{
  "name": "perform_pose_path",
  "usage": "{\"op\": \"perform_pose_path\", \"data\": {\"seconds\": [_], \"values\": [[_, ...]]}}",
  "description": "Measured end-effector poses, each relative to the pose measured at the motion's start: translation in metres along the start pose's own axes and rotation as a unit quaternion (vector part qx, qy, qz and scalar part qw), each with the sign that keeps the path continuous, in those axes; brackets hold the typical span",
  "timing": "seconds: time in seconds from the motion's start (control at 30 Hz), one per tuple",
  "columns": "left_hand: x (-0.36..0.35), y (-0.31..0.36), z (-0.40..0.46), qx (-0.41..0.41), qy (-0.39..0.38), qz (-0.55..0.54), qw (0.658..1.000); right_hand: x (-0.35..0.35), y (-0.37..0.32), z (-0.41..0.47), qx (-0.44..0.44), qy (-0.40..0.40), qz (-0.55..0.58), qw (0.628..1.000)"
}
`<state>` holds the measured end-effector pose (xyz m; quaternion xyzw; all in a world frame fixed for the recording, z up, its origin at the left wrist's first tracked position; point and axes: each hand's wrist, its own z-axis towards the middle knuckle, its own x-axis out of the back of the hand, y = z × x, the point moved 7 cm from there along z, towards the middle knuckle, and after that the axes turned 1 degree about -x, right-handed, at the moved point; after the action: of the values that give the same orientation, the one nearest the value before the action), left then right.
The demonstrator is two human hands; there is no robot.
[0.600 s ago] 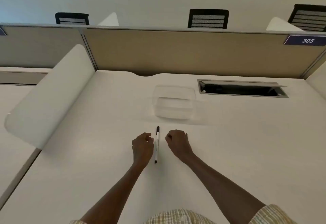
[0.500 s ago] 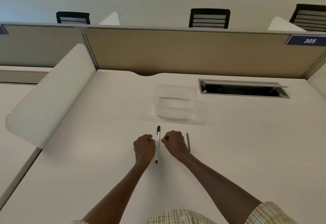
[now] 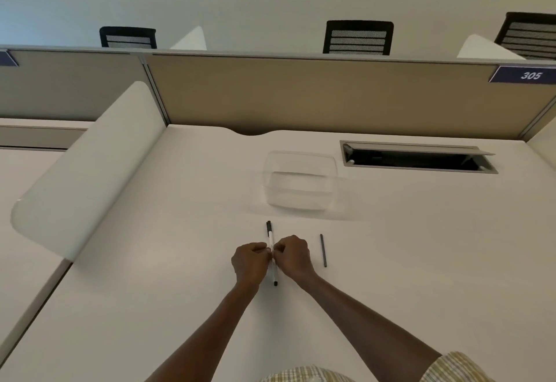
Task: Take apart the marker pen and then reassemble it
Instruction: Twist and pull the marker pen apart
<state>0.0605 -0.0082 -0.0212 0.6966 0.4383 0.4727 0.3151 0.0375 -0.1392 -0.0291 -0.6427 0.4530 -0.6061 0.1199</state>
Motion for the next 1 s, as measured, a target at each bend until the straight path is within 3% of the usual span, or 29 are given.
{"op": "perform_pose_path", "data": {"seconds": [0.2, 0.4, 0.57, 0.67, 0.73, 0.9, 1.0], "values": [[-0.004, -0.008, 0.006, 0.028, -0.03, -0.032, 0.999, -0.001, 0.003, -0.008, 0.014, 0.034, 0.044, 0.998], [-0.006, 0.005, 0.002, 0.054, -0.055, -0.162, 0.984, 0.016, -0.005, -0.011, 0.065, 0.063, 0.08, 0.993], [-0.013, 0.019, 0.0, 0.026, -0.121, -0.215, 0.969, 0.031, -0.012, -0.016, 0.09, 0.078, 0.114, 0.986], [-0.011, 0.029, -0.002, 0.014, -0.124, -0.239, 0.963, 0.041, -0.013, -0.019, 0.08, 0.073, 0.164, 0.981], [-0.007, 0.037, -0.003, 0.01, -0.113, -0.259, 0.959, 0.046, -0.013, -0.023, 0.05, 0.047, 0.206, 0.976], [0.007, 0.052, -0.003, 0.002, -0.092, -0.31, 0.946, 0.038, -0.01, -0.038, -0.021, -0.119, 0.288, 0.95], [0.013, 0.059, -0.001, 0.003, -0.088, -0.332, 0.939, 0.037, -0.014, -0.047, -0.035, -0.179, 0.334, 0.925]]}}
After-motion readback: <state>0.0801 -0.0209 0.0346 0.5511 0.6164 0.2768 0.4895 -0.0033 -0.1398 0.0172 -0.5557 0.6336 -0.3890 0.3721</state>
